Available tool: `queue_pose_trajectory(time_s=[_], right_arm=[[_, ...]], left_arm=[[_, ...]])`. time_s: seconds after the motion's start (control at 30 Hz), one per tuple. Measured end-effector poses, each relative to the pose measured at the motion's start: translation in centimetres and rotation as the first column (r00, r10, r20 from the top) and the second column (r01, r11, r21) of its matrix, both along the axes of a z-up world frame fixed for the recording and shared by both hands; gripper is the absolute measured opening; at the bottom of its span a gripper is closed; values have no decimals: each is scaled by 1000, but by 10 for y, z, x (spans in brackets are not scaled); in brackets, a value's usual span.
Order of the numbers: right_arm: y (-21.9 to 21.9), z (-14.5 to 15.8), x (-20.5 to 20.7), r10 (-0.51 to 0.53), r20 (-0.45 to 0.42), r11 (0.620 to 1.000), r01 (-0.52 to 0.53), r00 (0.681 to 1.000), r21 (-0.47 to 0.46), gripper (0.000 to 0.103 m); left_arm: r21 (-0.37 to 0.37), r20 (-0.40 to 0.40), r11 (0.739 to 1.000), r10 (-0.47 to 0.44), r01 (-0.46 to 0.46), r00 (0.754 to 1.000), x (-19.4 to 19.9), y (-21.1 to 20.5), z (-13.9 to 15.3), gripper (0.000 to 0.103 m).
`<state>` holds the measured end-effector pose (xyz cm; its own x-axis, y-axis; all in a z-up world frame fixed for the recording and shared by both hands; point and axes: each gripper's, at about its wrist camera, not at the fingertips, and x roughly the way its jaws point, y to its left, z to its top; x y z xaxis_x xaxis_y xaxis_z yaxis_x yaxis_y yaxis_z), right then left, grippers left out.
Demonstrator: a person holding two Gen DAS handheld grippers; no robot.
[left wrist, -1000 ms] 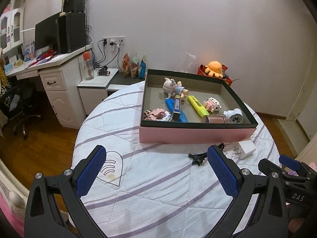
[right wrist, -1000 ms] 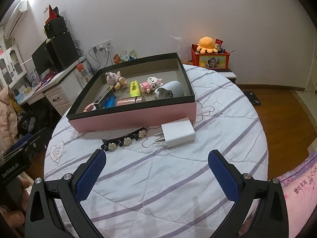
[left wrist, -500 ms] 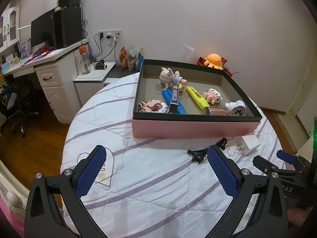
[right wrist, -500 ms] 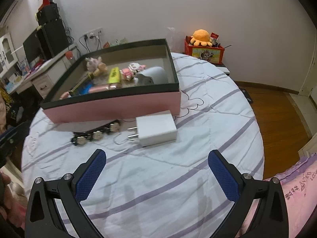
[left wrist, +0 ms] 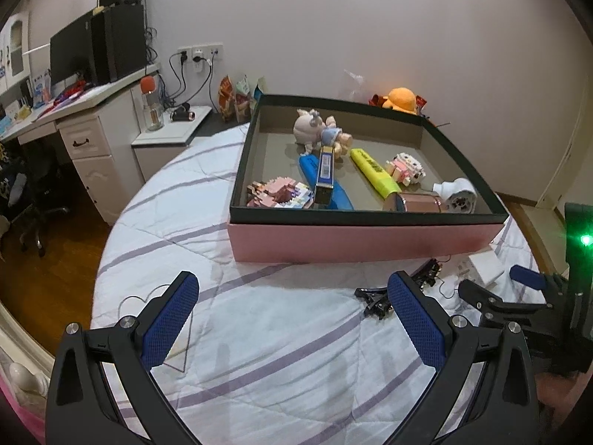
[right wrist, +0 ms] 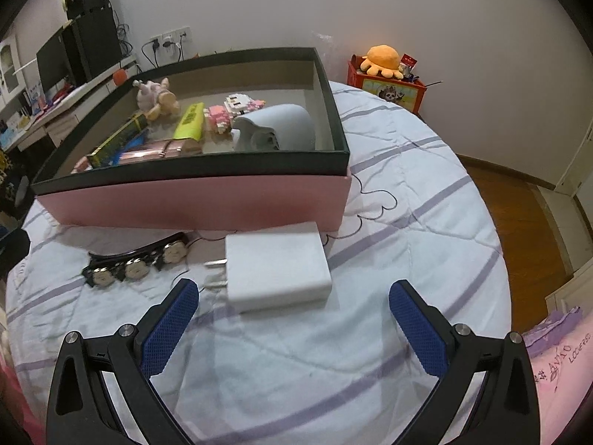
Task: Organize rigid objects
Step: 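Reach the right gripper to the white charger plug and close on it, then carry the white charger plug into the box and open the right gripper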
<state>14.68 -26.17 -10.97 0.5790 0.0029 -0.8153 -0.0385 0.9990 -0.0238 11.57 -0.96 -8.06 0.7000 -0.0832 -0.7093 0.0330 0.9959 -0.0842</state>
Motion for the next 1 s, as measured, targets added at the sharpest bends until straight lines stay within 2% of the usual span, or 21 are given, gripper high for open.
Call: queue_pose_trajectory(time_s=[0.13,0.2,0.33,0.7,1.0], right_arm=[[4,-6,9,22,-14,999,-23,1000,-31,103],[6,-8,10,34,-14,999,-34,999,-36,97],[8,-4,5,46,4,999,-46,999,-12,67],[8,11,-16,53,22,998,-54,998,43,67],[25,55,-23,99,111,993,-106,989,58,67]], left_arm=[[1,-12,1000,0,0,1000,5,-1,-6,103],[1,-18,1000,1,-1,1000,6,-2,-8,103],[-8,-26,1000,0,0,1000,5,-1,-11,103],[-24,2,1000,-2,2,1000,-8,2,-1,103],[-23,45,1000,14,-13,999,0,12,13,103]])
